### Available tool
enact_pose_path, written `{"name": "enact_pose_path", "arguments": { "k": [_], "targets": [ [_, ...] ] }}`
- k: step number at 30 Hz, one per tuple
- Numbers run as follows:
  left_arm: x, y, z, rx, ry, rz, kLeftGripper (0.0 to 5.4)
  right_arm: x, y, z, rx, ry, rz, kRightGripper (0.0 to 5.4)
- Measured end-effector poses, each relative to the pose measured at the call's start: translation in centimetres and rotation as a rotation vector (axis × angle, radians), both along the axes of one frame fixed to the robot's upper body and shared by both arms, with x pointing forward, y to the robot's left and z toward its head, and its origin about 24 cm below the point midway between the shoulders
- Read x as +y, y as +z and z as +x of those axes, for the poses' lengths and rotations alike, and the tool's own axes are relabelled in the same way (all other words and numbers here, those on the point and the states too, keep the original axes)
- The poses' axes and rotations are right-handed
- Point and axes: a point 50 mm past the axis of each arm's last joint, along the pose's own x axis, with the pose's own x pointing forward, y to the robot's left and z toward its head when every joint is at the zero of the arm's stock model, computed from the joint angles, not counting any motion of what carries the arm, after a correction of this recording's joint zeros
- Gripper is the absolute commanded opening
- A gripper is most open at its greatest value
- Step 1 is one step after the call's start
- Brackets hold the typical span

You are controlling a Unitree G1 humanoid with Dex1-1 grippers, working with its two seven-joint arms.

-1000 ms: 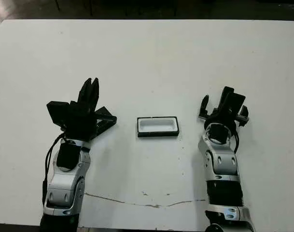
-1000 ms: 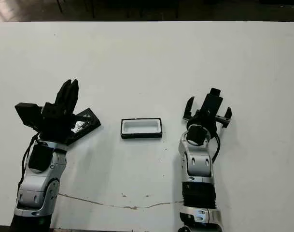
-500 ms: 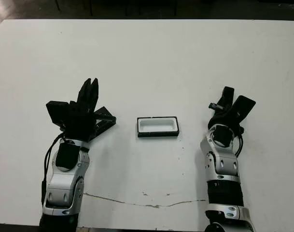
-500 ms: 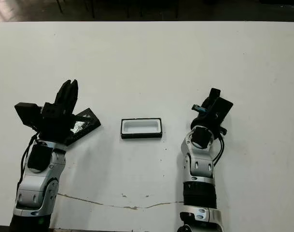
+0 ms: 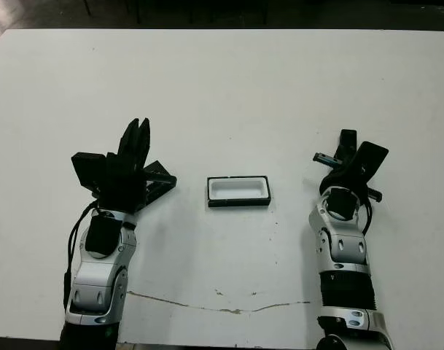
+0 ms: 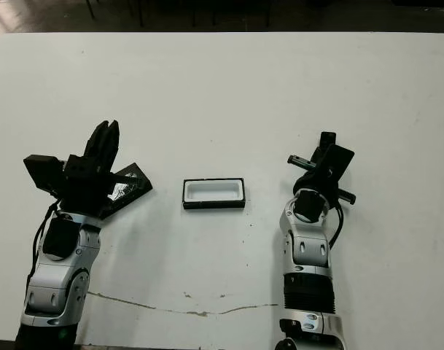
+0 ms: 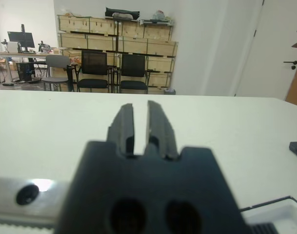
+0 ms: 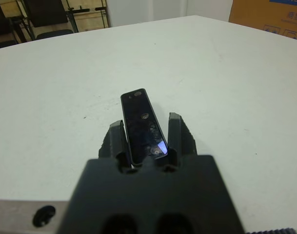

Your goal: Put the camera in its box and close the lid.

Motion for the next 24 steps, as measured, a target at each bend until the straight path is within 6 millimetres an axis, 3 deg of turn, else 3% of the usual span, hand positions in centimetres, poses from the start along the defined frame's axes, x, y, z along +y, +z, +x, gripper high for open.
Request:
{"name": "enact_pose_path", "arguments": {
  "k": [5, 15, 24],
  "targets": [
    [0.0, 0.0, 0.0, 0.002, 0.002, -0.001, 0.00, 0.0, -0.1, -1.6, -0.051, 0.049, -0.089, 0.13],
    [0.0, -0.2, -0.1, 0.010, 0.002, -0.003, 0.00, 1.7, 6.2, -5.1, -0.389, 0.310, -0.173, 0.12],
    [-0.1, -0.2, -0.1, 0.012, 0.001, -0.002, 0.00, 2.1, 7.7, -6.5, -0.437, 0.526, -0.152, 0.12]
  ]
}}
